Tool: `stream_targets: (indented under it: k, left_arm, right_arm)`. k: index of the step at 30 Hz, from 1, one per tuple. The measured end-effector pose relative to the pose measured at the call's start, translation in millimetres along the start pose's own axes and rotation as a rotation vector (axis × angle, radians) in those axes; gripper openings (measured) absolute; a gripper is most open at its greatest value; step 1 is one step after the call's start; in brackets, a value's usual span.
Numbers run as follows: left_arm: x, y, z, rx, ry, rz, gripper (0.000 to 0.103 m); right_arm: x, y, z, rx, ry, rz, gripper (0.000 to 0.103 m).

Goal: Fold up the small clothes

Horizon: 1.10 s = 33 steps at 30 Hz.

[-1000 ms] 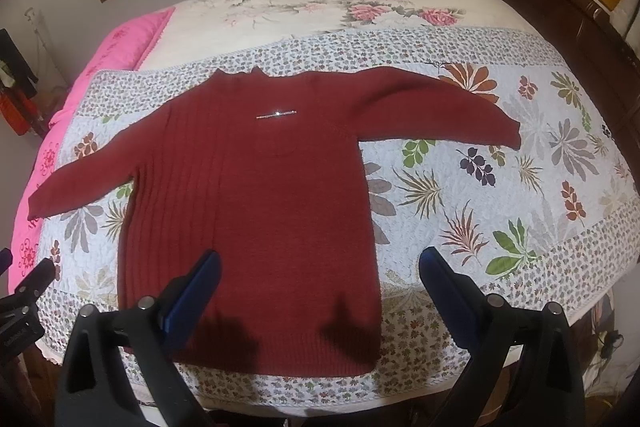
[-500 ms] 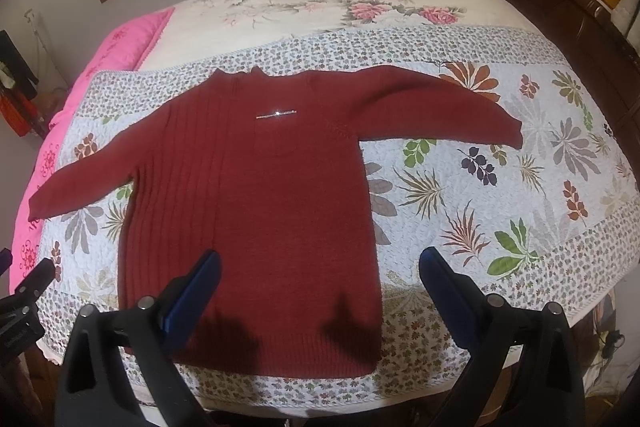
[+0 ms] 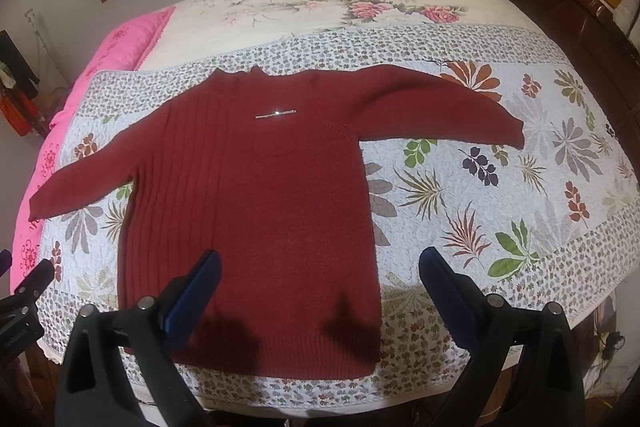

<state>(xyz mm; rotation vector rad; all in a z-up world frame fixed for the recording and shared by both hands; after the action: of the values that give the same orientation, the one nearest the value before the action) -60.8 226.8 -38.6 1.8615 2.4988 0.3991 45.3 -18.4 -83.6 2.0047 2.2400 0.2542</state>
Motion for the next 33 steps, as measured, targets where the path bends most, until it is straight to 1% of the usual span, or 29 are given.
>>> stream_targets:
  k: [5,8,11,13,15,18,20,22,24,25,26,28,31,33]
  left_arm:
    - [-2,0,1,0.003,0.003,-0.001,0.100]
    - [-7,3,5,0.012,0.007,0.001,0.100]
    - [-16,9,15,0.031,0.001,0.003,0.100]
    - [-24,18,22,0.033,-0.001,-0.004,0.100]
    - [-36,35,30,0.027,-0.008,-0.025,0.100]
    - [-70,71,43,0.007,-0.034,-0.041,0.100]
    - [-94,93,52,-0.010,-0.026,-0.032,0.100]
    - [-126,114,63,-0.004,-0.033,-0.018,0.100]
    - [-160,135,77,0.009,-0.074,-0.013,0.100]
    - [-174,143,83,0.018,-0.085,-0.011,0.100]
    - [-191,153,89,0.028,-0.097,-0.008,0.100]
    - [-220,166,99,0.024,-0.104,-0.009,0.100]
    - [-245,177,107,0.013,-0.102,-0.007,0.100]
    - [-257,180,115,0.019,-0.087,0.000,0.100]
  right_arm:
    - [-4,3,2,0.003,0.003,-0.002,0.099]
    - [-13,8,8,0.002,0.018,0.002,0.099]
    - [-42,21,18,0.005,0.056,0.036,0.099]
    - [-76,37,27,-0.004,0.060,0.082,0.099]
    - [-117,58,37,-0.017,0.049,0.120,0.099]
    - [-182,95,54,-0.039,0.004,0.165,0.099]
    - [-222,118,68,-0.040,-0.002,0.194,0.099]
    - [-268,144,91,-0.019,-0.011,0.226,0.099]
    - [-312,167,117,0.012,-0.013,0.259,0.099]
    - [-329,176,128,0.026,-0.014,0.270,0.099]
    - [-353,188,144,0.048,-0.015,0.283,0.099]
    - [-386,204,165,0.067,-0.004,0.306,0.099]
    - [-423,223,198,0.116,0.039,0.327,0.099]
    - [-440,228,217,0.146,0.044,0.330,0.096]
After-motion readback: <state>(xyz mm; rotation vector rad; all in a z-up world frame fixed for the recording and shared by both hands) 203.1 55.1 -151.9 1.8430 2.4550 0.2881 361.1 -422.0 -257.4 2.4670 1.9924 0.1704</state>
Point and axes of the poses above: each gripper's, at about its wrist camera, not at the fingertips, and z roughly the way its jaws point, x to its left, y to its top, the point moved 7 cm from there along z, roughly the way its jaws point, and after that the axes turned 14 degrees about x, right-handed, at the moved point
